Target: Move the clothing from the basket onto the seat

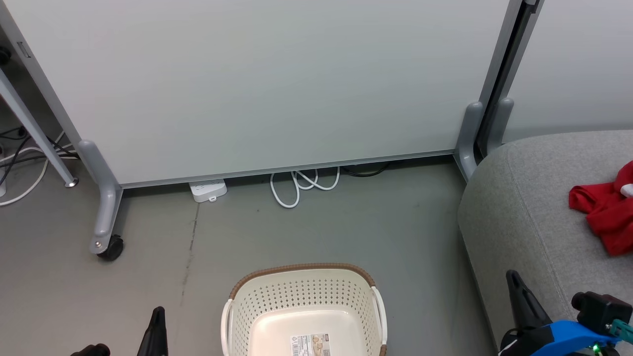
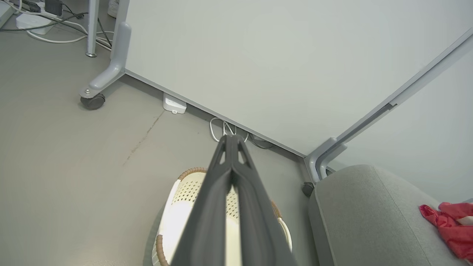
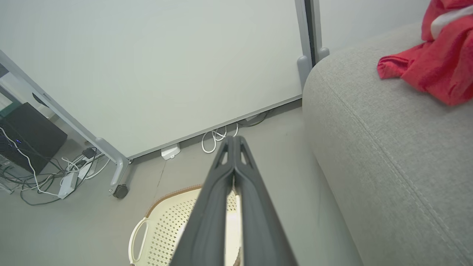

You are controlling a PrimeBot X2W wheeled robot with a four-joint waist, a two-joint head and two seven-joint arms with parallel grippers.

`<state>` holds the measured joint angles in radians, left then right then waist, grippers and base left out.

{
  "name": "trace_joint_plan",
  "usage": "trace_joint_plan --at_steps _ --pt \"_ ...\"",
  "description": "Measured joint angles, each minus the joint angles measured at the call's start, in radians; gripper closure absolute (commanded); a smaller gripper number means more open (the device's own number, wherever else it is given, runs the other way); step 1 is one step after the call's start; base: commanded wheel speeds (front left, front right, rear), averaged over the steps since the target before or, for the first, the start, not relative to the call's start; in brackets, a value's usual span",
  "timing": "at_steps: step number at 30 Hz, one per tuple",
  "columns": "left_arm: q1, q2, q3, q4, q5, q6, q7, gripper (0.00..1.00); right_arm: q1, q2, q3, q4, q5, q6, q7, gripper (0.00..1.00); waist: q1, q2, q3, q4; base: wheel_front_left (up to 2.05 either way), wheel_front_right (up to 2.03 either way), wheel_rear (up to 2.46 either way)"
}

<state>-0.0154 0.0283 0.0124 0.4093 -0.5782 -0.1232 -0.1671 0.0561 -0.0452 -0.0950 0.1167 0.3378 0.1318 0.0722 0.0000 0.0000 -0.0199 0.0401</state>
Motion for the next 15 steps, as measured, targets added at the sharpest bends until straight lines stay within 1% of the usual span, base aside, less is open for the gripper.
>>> trace_joint_plan --at_steps 15 --pt "-0.013 0.003 0.019 -0.034 -0.215 0.0 0.058 1.0 -0.037 0.0 -0.003 0.025 0.263 0.0 0.009 1.0 0.0 0.0 0.003 -0.006 0.0 0.0 0.0"
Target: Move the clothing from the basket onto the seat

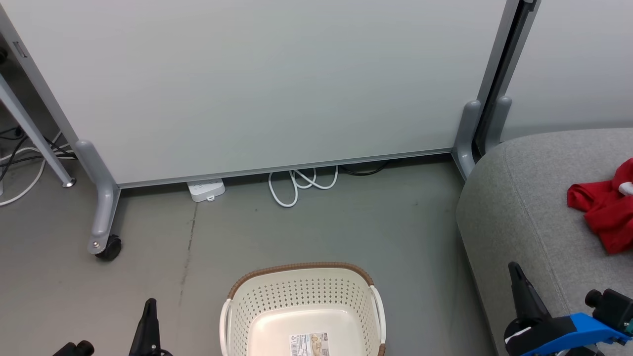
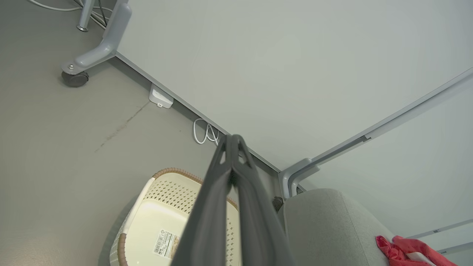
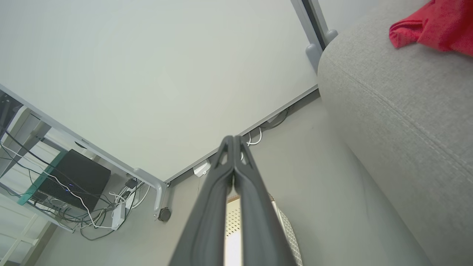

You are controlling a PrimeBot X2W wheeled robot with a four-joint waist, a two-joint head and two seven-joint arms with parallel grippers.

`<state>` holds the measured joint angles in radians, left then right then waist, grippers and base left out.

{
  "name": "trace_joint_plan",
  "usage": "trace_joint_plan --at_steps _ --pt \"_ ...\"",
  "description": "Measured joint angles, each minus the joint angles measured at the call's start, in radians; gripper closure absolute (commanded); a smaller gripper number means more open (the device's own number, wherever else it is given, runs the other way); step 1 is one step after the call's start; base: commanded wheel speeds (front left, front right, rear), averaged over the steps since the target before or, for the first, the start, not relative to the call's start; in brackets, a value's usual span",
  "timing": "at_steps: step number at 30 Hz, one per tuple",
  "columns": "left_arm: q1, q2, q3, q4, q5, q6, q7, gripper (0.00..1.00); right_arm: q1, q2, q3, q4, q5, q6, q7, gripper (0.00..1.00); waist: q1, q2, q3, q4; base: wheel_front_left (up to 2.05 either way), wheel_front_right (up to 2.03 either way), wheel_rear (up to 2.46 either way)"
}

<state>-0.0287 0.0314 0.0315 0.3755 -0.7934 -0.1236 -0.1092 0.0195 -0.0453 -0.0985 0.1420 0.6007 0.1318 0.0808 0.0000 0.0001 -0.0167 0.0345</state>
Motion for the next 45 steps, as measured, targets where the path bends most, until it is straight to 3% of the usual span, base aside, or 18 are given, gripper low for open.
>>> trace_joint_plan --at_steps 19,45 --pt "-0.021 0.005 0.026 -0.036 -0.237 -0.002 0.065 1.0 -0.039 0.0 -0.004 0.03 0.295 0.0 0.01 1.0 0.0 0.0 0.004 -0.007 0.0 0.0 0.0" --pt "-0.045 0.01 0.051 -0.077 -0.486 -0.002 0.134 1.0 -0.076 -0.001 -0.008 0.061 0.601 0.0 0.02 1.0 0.0 0.0 0.01 -0.017 0.0 0.0 0.0"
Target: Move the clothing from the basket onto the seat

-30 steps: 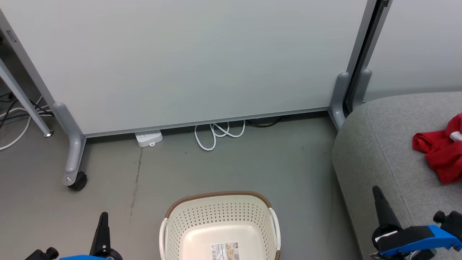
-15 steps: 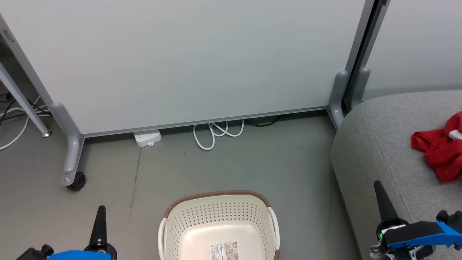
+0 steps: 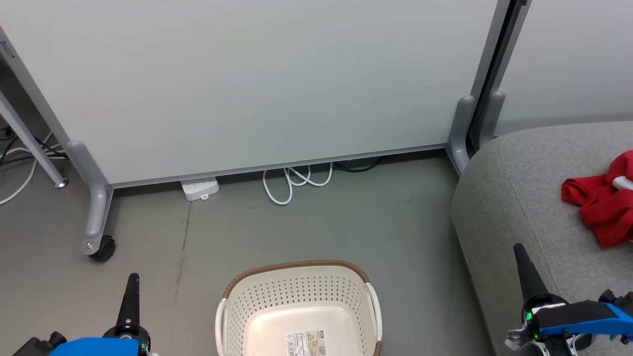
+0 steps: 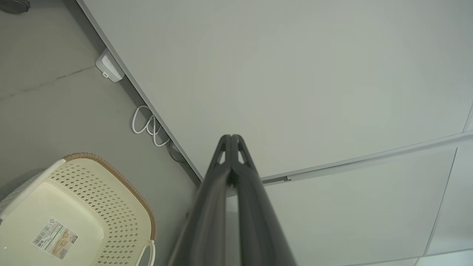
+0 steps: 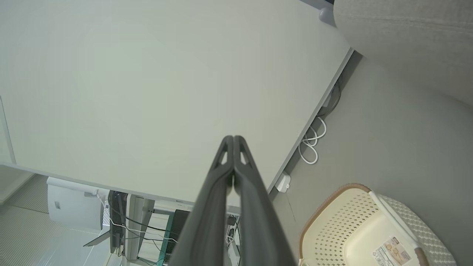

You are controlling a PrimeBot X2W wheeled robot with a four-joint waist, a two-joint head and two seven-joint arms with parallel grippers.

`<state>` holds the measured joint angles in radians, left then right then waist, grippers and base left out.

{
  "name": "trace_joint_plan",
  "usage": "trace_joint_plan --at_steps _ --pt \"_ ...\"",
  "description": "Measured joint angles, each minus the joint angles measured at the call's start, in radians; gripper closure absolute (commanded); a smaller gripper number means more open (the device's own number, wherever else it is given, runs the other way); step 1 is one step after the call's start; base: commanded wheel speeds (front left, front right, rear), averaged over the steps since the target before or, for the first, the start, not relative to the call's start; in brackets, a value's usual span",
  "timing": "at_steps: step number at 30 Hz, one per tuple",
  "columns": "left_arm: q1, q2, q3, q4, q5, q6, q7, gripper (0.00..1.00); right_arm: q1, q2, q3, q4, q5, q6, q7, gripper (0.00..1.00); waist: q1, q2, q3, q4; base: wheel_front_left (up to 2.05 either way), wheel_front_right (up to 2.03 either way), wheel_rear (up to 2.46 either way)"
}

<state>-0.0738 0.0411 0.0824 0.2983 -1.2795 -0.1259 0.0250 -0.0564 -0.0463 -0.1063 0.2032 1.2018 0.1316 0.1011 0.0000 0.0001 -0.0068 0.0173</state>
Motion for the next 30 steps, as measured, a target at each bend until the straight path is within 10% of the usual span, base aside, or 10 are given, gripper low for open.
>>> trace_joint_plan --at_steps 30 --pt "-0.022 0.004 0.018 -0.036 -0.226 -0.001 0.062 1.0 -0.027 -0.001 -0.005 0.029 0.279 0.0 0.006 1.0 0.0 0.0 0.006 -0.011 0.0 0.0 0.0"
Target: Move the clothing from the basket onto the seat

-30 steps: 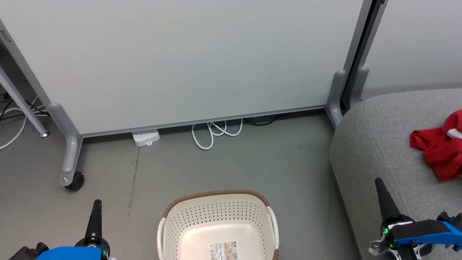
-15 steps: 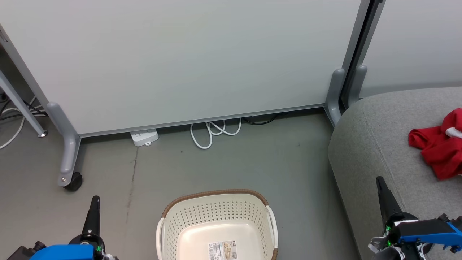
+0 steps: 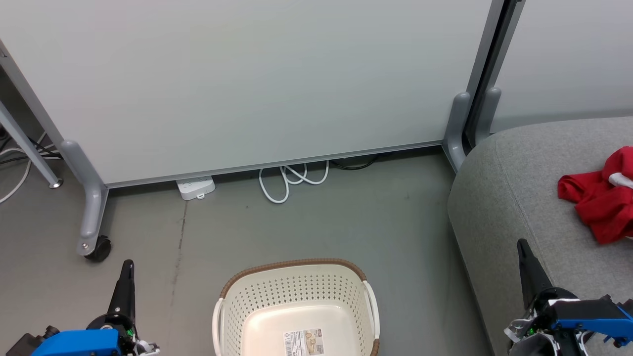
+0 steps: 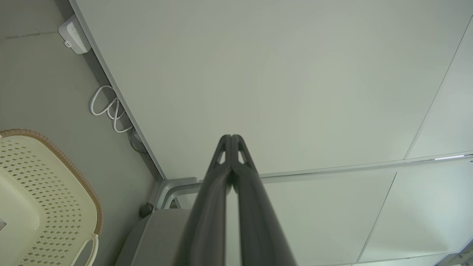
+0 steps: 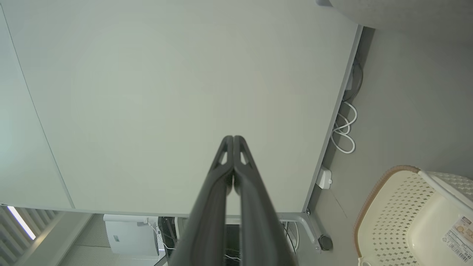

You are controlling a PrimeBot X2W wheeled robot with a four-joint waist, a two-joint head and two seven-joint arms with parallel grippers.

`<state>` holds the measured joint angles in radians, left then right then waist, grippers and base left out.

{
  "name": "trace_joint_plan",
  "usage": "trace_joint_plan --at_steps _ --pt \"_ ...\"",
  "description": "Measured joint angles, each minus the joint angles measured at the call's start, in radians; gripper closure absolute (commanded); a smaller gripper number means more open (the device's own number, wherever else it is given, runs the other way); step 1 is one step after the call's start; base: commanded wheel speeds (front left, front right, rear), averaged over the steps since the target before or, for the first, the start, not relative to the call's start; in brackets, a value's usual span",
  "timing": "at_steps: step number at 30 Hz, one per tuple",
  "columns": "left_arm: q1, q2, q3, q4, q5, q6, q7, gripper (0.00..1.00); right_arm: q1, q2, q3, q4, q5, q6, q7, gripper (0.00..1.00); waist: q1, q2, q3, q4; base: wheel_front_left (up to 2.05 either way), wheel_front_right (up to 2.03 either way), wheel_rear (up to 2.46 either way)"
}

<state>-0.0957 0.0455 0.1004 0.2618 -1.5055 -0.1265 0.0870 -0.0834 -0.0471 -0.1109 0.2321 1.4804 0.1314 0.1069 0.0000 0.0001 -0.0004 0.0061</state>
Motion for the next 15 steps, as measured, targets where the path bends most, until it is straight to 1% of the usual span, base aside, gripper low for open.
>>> trace_joint_plan --at_steps 15 --pt "-0.006 0.002 0.012 -0.014 -0.097 -0.001 0.026 1.0 -0.019 0.0 -0.002 0.012 0.118 0.0 0.005 1.0 0.0 0.0 0.003 -0.006 0.0 0.0 0.0"
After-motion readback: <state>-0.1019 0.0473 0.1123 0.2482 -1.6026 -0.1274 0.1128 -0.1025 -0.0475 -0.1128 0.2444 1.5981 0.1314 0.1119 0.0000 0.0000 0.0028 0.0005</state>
